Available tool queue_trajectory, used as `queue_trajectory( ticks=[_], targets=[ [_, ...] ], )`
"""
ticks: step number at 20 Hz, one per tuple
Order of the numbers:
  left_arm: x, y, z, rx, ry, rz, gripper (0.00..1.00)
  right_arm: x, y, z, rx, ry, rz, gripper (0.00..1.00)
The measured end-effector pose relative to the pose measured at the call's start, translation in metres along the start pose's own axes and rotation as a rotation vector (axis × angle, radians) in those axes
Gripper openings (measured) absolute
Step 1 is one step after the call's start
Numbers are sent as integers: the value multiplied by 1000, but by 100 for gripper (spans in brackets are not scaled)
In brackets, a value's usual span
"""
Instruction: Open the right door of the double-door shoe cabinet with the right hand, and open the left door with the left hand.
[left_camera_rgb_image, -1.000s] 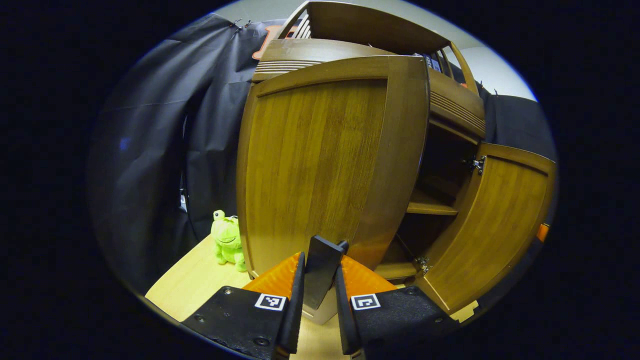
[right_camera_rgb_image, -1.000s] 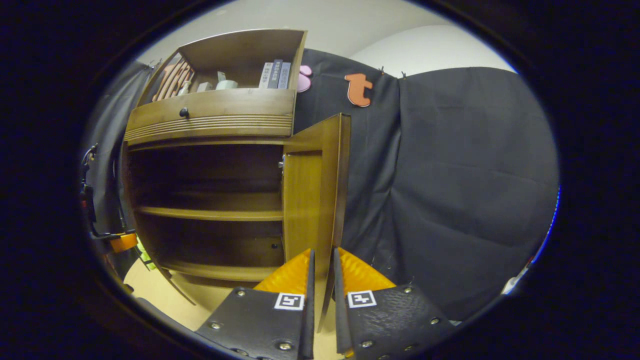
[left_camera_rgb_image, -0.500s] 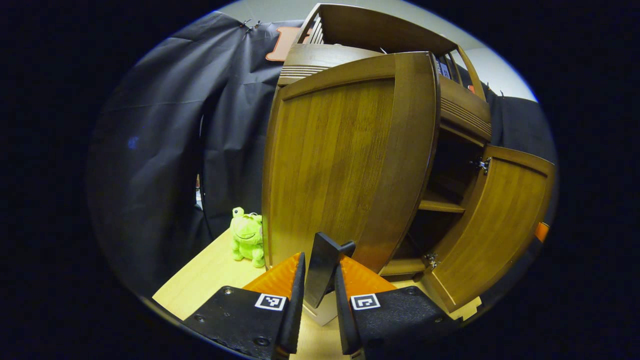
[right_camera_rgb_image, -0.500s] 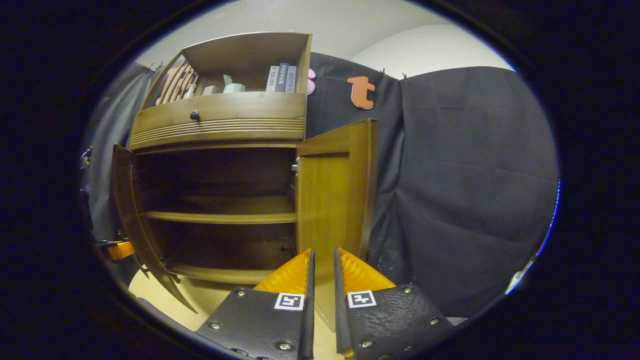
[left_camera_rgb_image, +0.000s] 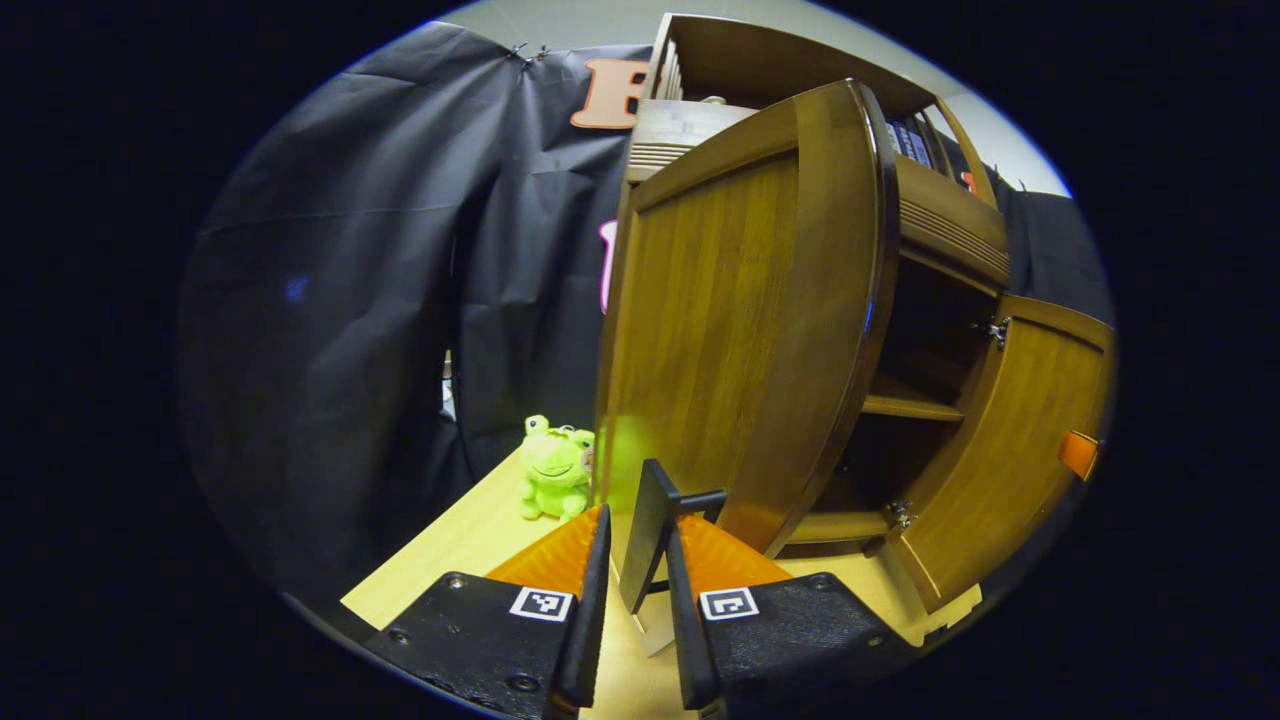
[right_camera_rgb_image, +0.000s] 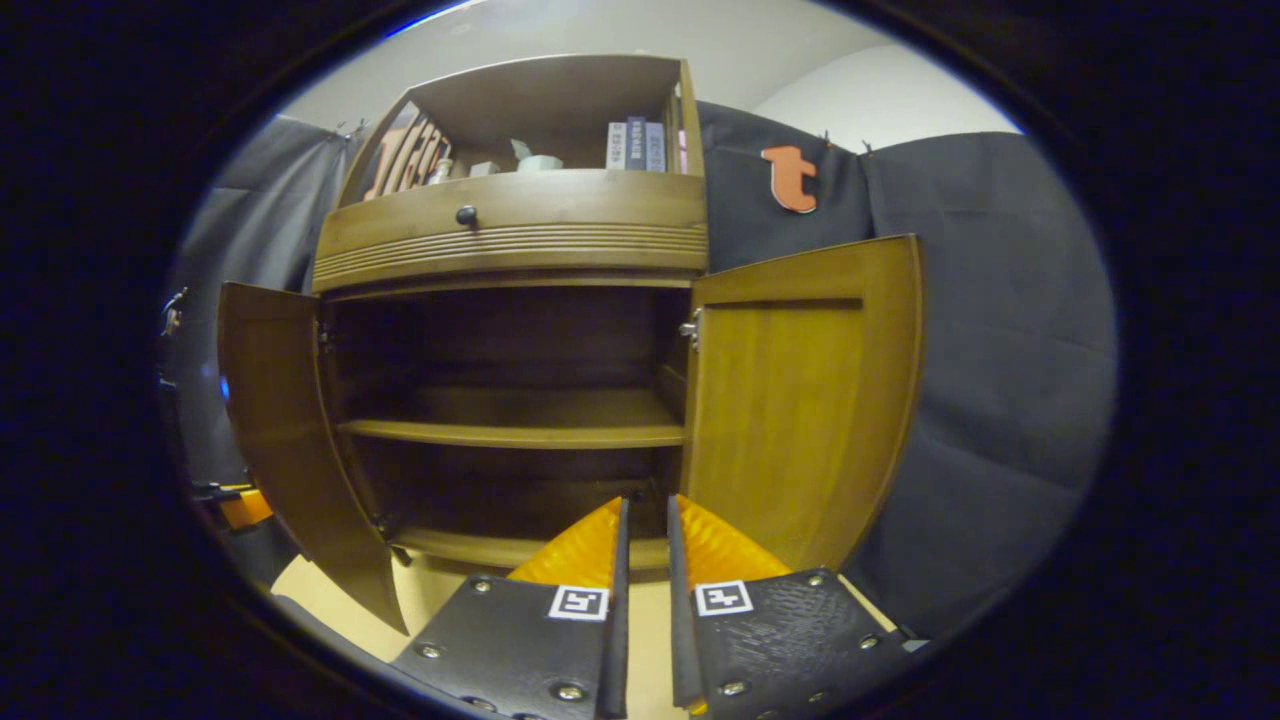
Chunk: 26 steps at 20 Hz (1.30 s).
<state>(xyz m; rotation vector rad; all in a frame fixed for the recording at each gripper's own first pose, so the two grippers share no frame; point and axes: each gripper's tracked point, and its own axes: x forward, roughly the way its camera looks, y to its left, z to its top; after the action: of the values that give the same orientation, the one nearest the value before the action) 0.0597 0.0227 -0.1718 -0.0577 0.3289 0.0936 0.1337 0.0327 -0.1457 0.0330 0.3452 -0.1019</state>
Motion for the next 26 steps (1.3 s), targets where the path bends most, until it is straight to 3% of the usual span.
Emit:
queue_trajectory(
  ticks=[1,2,3,15,18,19,20,26],
  targets=[
    [-3,4,1,-4,-2,11,36,0,4,-1,-3,4,16,17],
    [-10,11,5,3,-5,38,28,0,7,0,-3,5,34,17],
    [-2,18,2,8,-10,51,26,2,11,-1,-2,6,51,17],
    [-21,75,12,-38,-57,266,27,8,41,-2,-21,-3,214,17],
    [-29,70,16,-56,-69,261,27,10,46,-1,-30,-7,241,17],
    [-31,70,19,-48,-70,266,18,11,48,-1,-30,-10,248,17],
    [-32,67,20,-40,-73,261,18,12,48,-1,-31,-12,253,17],
    [-28,12,37,-19,-97,154,19,14,47,1,-17,-26,256,18]
  ],
)
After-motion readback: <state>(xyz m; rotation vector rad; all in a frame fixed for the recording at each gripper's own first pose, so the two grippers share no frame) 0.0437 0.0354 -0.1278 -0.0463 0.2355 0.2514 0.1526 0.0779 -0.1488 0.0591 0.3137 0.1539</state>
